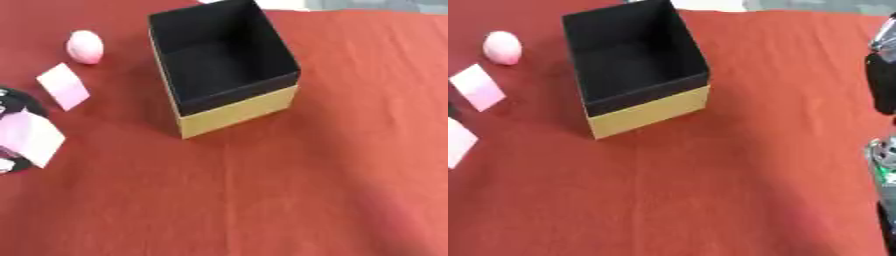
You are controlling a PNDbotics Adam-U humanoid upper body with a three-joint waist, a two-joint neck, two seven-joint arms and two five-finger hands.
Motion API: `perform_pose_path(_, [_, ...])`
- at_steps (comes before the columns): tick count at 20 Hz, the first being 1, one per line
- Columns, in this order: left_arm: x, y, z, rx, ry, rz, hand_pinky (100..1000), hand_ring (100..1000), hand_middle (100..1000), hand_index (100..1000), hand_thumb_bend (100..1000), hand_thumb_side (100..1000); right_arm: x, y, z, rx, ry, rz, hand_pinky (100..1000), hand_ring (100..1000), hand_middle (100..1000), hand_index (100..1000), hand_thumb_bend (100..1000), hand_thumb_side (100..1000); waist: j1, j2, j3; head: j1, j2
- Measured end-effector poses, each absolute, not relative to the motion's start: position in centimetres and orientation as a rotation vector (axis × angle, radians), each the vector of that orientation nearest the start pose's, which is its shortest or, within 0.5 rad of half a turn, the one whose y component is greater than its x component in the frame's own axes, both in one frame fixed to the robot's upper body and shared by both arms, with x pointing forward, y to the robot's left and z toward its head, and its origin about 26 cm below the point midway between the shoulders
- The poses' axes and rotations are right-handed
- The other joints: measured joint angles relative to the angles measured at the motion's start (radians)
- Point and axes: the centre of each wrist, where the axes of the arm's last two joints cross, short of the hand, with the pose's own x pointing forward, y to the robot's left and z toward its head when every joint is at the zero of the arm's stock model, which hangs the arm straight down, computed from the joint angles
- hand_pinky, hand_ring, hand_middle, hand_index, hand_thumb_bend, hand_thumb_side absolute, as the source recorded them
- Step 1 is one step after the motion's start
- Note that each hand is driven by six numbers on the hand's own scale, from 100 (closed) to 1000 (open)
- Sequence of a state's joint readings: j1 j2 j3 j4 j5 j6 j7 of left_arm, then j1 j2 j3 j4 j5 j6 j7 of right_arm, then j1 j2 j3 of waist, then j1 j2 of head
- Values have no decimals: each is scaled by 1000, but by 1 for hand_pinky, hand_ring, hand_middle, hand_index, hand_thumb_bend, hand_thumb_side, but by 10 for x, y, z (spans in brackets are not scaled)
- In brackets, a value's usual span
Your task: Pick up objects on the table and place them in the box.
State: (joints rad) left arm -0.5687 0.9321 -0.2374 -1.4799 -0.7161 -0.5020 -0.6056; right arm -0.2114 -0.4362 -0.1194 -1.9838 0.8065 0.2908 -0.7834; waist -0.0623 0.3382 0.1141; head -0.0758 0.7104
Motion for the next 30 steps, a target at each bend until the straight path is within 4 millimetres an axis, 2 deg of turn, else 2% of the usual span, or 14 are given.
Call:
perform_pose_path(2, [372, 370, 238, 869, -1207, -2127, 510, 595, 561, 733, 273, 350, 289, -315, 196, 2378, 2652, 169, 810, 737, 771, 877, 100, 697, -1, 0, 0, -1, 0])
perform_pose_path(6, [372, 369, 238, 851, -1241, -2120, 510, 596, 567, 737, 232, 329, 289, -314, 195, 2377, 2656, 167, 809, 737, 771, 877, 100, 697, -2, 0, 0, -2, 0])
perform_pose_path(13, [368, 364, 247, 843, -1263, -2088, 526, 611, 586, 753, 267, 255, 289, -315, 194, 2384, 2655, 166, 810, 738, 770, 877, 100, 695, 0, -2, 3, -10, 0])
perform_pose_path(18, [361, 356, 261, 844, -1295, -2081, 529, 614, 590, 758, 278, 259, 288, -315, 193, 2389, 2654, 164, 810, 738, 770, 877, 100, 694, 9, -7, 7, -17, 0])
perform_pose_path(22, [357, 343, 283, 874, -1375, -2093, 513, 605, 582, 753, 265, 253, 287, -316, 191, 2398, 2653, 157, 810, 738, 770, 878, 100, 693, 14, -15, 10, -18, 2])
perform_pose_path(26, [352, 327, 305, 886, -1471, -2107, 482, 584, 566, 743, 203, 234, 287, -316, 190, 2401, 2652, 155, 811, 739, 770, 878, 100, 691, 17, -20, 16, -15, 10])
perform_pose_path(30, [351, 296, 332, 863, -1663, -2112, 458, 568, 558, 738, 133, 209, 287, -317, 189, 2409, 2650, 147, 812, 740, 771, 878, 100, 688, 18, -30, 22, -15, 19])
